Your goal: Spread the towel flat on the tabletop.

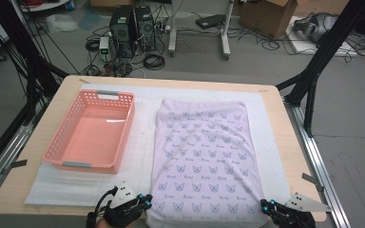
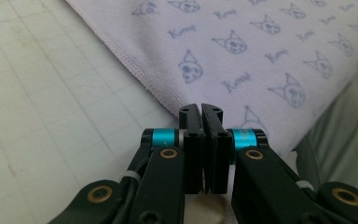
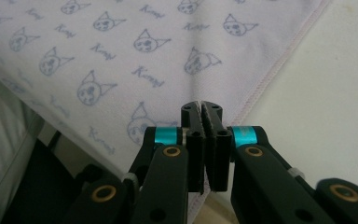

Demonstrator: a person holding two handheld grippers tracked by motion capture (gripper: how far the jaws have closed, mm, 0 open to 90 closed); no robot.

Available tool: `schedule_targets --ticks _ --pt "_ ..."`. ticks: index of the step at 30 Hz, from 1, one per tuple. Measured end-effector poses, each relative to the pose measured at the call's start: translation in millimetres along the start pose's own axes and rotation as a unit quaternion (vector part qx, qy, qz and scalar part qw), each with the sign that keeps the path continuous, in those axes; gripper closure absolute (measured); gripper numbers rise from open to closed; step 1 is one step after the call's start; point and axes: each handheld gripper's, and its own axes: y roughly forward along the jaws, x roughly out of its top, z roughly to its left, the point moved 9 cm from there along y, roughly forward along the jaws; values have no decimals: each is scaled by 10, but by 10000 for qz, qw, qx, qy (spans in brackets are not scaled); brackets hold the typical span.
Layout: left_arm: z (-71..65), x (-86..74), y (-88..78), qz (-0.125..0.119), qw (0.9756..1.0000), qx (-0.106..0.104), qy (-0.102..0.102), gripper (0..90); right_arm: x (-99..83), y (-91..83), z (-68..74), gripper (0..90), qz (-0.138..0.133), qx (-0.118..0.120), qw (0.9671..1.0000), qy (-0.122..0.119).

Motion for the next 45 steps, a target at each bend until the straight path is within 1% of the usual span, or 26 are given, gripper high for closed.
schedule_targets --ticks 1,2,4,6,9,10,12,13,14,15,16,17,18,21,22,25,29,31,33,34,36,37,38,40,43,45 --pt "-2 11 1 -24 10000 -18 19 834 11 -18 -14 832 -30 -16 10000 7" --pt "2 26 15 -54 10000 -40 35 758 46 -33 -58 738 -110 -103 9998 100" --pt "37 88 75 -158 9999 -28 29 622 118 -31 -132 704 -283 -177 9990 292" --pt "82 180 138 -272 9996 28 16 568 182 12 -205 691 -344 -286 9983 370" --pt "191 308 245 -368 9992 136 -92 556 217 141 -276 692 -228 -480 9978 389" --pt "222 332 288 -358 9992 158 -130 557 220 190 -298 692 -173 -543 9978 347" --pt "258 328 371 -180 9996 145 -187 572 207 291 -320 694 -2 -620 9976 306" --pt "251 306 415 -73 9997 96 -211 604 197 322 -327 706 53 -635 9975 300" --pt "241 307 431 -114 9998 104 -140 627 191 348 -332 738 74 -644 9975 274" --pt "227 304 444 -91 9998 128 -87 671 197 351 -331 821 56 -614 9977 279" --pt "223 302 451 -74 9997 246 29 697 202 353 -319 855 59 -541 9982 262" --pt "220 295 454 -37 9993 316 174 791 203 355 -313 866 72 -568 9982 197" --pt "211 297 455 -17 9993 333 180 855 202 350 -308 870 101 -591 9981 161" --pt "192 288 421 37 9987 455 226 877 197 329 -302 875 85 -589 9981 154" --pt "185 275 394 30 9989 438 185 878 186 306 -301 875 84 -571 9982 146" --pt "156 231 300 -9 9996 285 79 878 142 209 -297 876 63 -490 9986 169" --pt "83 163 206 29 9998 132 166 877 114 121 -233 876 85 -380 9992 93" --pt "48 125 173 55 9999 44 149 876 103 75 -194 876 126 -341 9993 72" --pt "6 81 150 92 9998 -63 142 869 34 45 -155 875 380 -281 9989 57" --pt "-11 63 151 110 9997 -72 190 857 -6 39 -153 876 527 -355 9980 -38" --pt "-39 74 160 105 9993 -49 349 759 -7 38 -147 865 550 -366 9978 27" --pt "-47 108 164 32 9994 -44 332 681 21 28 -153 850 496 -414 9979 69" --pt "-44 149 161 -72 9994 -34 348 644 65 17 -166 780 334 -476 9983 106" --pt "-24 238 159 -330 9990 -87 273 561 142 2 -205 705 60 -526 9982 285" --pt "38 355 185 -637 9977 -167 127 503 214 42 -305 687 -186 -674 9967 406" --pt "62 425 214 -764 9968 -177 169 477 238 105 -363 692 -237 -735 9960 446"
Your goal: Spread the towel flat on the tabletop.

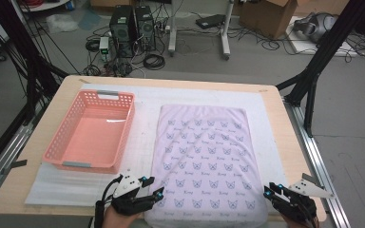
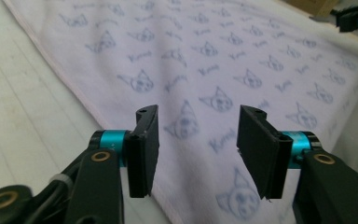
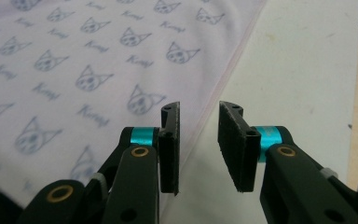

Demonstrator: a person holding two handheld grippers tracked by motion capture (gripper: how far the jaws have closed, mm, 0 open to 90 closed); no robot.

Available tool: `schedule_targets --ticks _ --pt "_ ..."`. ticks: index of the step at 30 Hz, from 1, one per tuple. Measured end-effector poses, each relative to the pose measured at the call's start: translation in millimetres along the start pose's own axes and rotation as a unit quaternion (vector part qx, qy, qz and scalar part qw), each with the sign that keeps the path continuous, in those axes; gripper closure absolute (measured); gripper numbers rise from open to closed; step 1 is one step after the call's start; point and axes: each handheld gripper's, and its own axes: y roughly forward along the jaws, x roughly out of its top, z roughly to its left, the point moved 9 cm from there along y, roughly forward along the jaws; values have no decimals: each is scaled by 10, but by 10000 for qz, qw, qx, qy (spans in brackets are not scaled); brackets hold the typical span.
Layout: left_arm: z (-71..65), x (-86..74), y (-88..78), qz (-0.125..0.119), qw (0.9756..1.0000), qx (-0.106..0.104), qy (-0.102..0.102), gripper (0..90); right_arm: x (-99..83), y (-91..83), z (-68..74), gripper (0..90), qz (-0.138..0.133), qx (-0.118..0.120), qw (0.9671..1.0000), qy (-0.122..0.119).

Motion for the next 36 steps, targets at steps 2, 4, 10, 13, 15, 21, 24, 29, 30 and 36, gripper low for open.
schedule_targets --ticks 2,4,10,13,15,21,24,29,30,36 --pt "23 60 38 -76 10000 -1 48 469 28 83 -36 706 -35 -7 10000 31" --pt "52 114 68 -126 9999 16 80 463 55 186 -62 706 -3 28 10000 80" --pt "198 203 131 -205 9998 61 -66 440 84 404 -117 756 255 -81 9996 -29" --pt "257 264 175 -256 9996 56 -129 412 69 341 -177 734 428 -170 9989 -59" --pt "283 311 234 -291 9994 54 -160 368 69 307 -224 665 479 -307 9983 -106" --pt "367 402 365 -272 9993 34 -268 210 210 233 -306 488 -100 61 9999 24" --pt "421 424 378 -336 9991 7 -254 211 331 225 -331 399 -389 128 9991 -54" --pt "506 442 433 -331 9992 40 -201 211 499 297 -299 310 -678 264 9971 -230" --pt "509 442 440 -320 9993 36 -169 212 511 324 -290 297 -655 267 9971 -292" --pt "536 484 480 -427 9990 -44 -145 223 535 364 -269 247 -655 297 9967 -384"
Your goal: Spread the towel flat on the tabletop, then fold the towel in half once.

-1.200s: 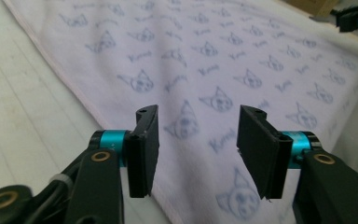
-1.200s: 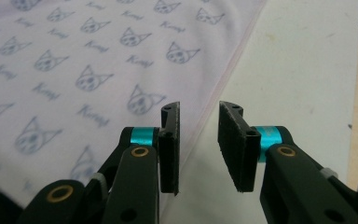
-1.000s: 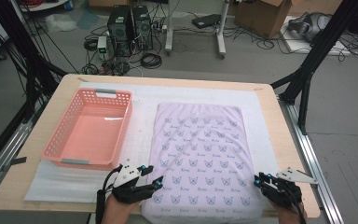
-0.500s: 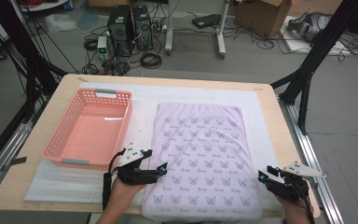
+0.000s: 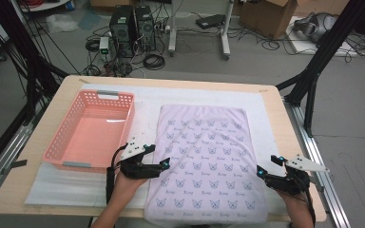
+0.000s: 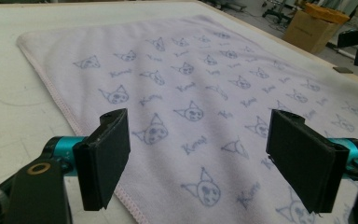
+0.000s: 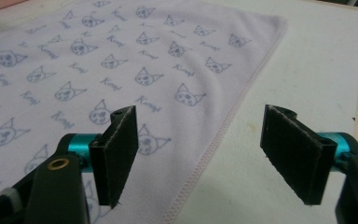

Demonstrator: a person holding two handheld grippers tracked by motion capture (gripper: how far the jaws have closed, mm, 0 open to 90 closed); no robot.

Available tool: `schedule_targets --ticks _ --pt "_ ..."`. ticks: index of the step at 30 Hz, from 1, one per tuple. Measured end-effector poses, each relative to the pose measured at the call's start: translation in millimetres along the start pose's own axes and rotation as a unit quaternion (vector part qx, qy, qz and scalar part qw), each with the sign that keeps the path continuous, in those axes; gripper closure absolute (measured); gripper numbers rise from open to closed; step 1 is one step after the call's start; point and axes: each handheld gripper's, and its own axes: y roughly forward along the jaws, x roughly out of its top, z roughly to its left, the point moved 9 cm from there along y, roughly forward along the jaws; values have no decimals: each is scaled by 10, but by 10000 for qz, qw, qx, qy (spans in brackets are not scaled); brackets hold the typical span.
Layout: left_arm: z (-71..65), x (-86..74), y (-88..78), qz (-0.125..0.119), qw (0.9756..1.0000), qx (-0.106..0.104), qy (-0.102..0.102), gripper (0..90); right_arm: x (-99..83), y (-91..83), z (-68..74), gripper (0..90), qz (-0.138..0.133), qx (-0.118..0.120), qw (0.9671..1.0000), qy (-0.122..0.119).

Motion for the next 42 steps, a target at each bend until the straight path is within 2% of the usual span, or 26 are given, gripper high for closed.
schedule_targets --ticks 4,8,14,22,24,26,30,32,35,38,42 --pt "-17 -4 2 1 10000 -34 71 223 -20 -3 -19 230 17 11 10000 38" --pt "-45 16 -9 -52 9998 -89 150 224 18 -39 -12 229 -110 28 9999 12" --pt "-40 15 -2 -50 9998 -141 138 225 33 -44 -20 225 -150 13 9999 55" --pt "38 44 11 -25 10000 -61 57 223 33 10 7 225 -70 102 9999 62" --pt "62 56 22 -63 10000 -59 29 227 39 40 5 225 -58 127 9999 94" --pt "73 63 44 49 9998 -170 68 227 44 81 12 225 -32 167 9998 98" --pt "106 130 85 15 9995 -308 104 219 64 178 33 226 41 281 9996 92" --pt "146 153 114 -12 9996 -245 130 225 83 216 42 226 71 337 9994 97" --pt "190 178 167 159 9997 -158 89 246 135 280 32 226 110 379 9991 121" --pt "227 254 225 130 9997 -73 193 211 182 368 0 226 179 409 9989 126" --pt "276 353 327 224 9996 -50 175 205 210 488 -49 224 318 501 9981 152"
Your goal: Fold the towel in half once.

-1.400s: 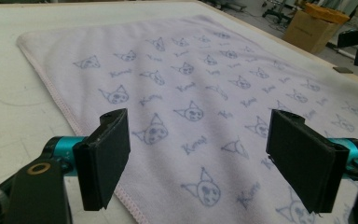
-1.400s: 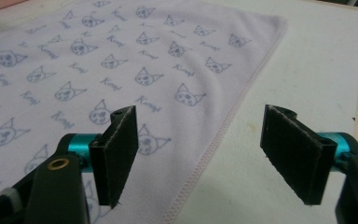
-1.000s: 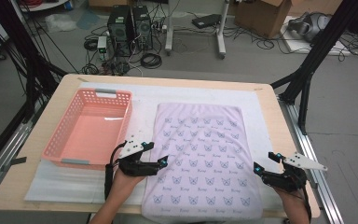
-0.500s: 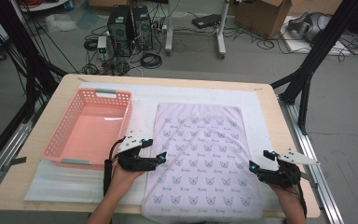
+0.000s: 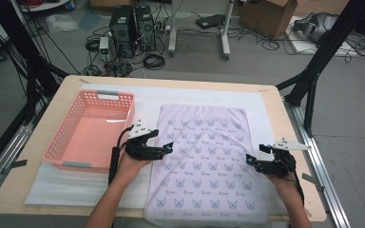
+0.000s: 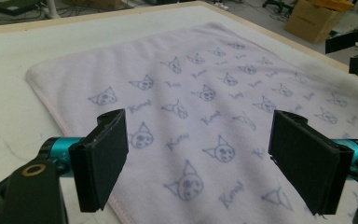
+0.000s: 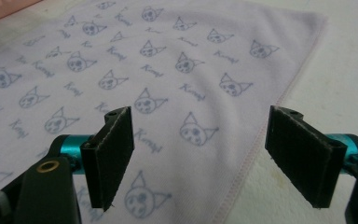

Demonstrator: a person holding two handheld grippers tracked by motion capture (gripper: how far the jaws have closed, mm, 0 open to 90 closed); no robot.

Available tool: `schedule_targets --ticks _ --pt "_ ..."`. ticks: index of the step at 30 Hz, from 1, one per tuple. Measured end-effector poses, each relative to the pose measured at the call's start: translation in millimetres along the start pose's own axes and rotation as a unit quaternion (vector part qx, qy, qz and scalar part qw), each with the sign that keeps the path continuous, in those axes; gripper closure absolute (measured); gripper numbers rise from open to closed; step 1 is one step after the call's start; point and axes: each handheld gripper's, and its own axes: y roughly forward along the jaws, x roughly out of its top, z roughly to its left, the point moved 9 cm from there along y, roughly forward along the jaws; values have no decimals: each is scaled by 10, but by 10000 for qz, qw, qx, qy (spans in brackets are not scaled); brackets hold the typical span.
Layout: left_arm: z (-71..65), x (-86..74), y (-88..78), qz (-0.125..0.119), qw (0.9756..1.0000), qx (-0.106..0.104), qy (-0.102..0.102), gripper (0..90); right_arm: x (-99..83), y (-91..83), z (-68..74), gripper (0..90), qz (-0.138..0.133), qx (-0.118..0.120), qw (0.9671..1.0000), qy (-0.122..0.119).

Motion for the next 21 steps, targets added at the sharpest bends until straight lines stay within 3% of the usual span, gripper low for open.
schedule_targets --ticks 6,9,13,18,21 --pt "201 80 201 185 9990 321 -238 208 98 147 -157 196 110 -39 9999 100" --pt "301 49 308 405 9978 432 -311 228 151 200 -226 196 230 -79 9997 104" --pt "404 66 401 397 9969 523 -422 241 239 248 -304 200 258 -105 9994 203" --pt "548 15 483 591 9944 703 -513 251 282 314 -401 221 291 -145 9989 341" --pt "668 -18 505 642 9915 942 -624 261 274 383 -445 226 377 -167 9983 402"
